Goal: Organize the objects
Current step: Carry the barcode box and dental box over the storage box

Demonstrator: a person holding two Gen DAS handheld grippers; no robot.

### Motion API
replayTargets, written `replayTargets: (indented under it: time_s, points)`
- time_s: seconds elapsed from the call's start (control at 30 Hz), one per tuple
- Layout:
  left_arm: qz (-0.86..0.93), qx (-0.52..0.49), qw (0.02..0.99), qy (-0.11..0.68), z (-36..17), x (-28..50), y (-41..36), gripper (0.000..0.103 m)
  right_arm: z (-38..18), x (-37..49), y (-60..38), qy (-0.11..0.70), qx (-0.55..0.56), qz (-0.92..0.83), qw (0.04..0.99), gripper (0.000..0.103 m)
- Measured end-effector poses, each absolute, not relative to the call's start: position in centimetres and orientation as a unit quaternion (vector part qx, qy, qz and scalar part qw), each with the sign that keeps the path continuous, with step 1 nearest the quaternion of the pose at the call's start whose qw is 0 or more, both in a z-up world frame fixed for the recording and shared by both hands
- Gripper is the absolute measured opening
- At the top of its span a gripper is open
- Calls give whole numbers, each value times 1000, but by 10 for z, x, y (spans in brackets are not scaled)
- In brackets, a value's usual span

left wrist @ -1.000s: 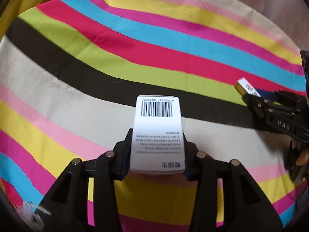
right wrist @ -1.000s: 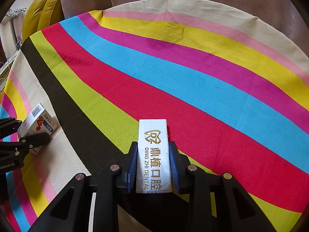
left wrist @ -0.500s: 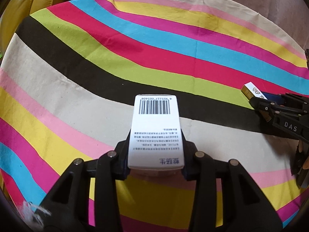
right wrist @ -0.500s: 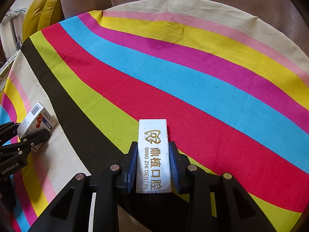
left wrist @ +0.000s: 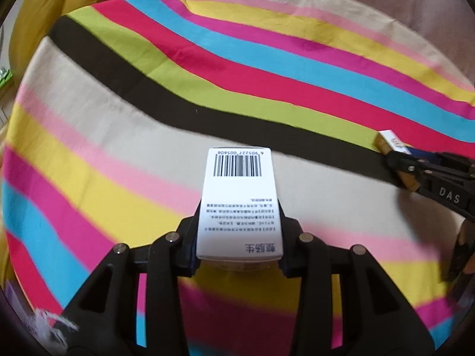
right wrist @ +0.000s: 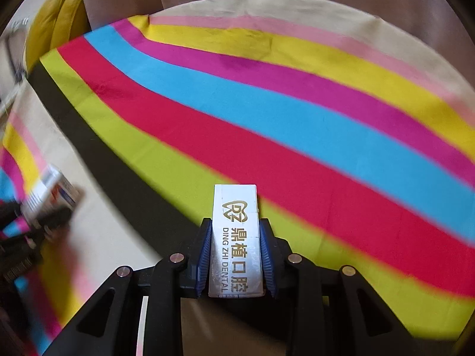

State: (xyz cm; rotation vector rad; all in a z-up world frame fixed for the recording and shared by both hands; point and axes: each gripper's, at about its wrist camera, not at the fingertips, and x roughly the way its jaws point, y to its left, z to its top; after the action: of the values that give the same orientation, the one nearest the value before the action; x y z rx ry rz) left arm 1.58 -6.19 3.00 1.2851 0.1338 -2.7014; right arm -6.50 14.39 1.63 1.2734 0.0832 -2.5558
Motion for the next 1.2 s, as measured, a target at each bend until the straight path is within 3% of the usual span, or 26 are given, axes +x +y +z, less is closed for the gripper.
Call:
replayTargets:
  time_s: [0.5, 0.73, 1.2]
  points:
    - [-906, 414, 91, 23, 48, 153, -36, 43, 53, 87, 102, 39, 413, -888, 201, 32]
    - [-909, 401, 106, 38, 60, 210, -59, 44, 63, 117, 71, 66, 407, -880, 234, 32]
    - [-891, 391, 216, 78, 66, 310, -142, 44, 85, 187, -68, 145, 388, -819, 398, 32]
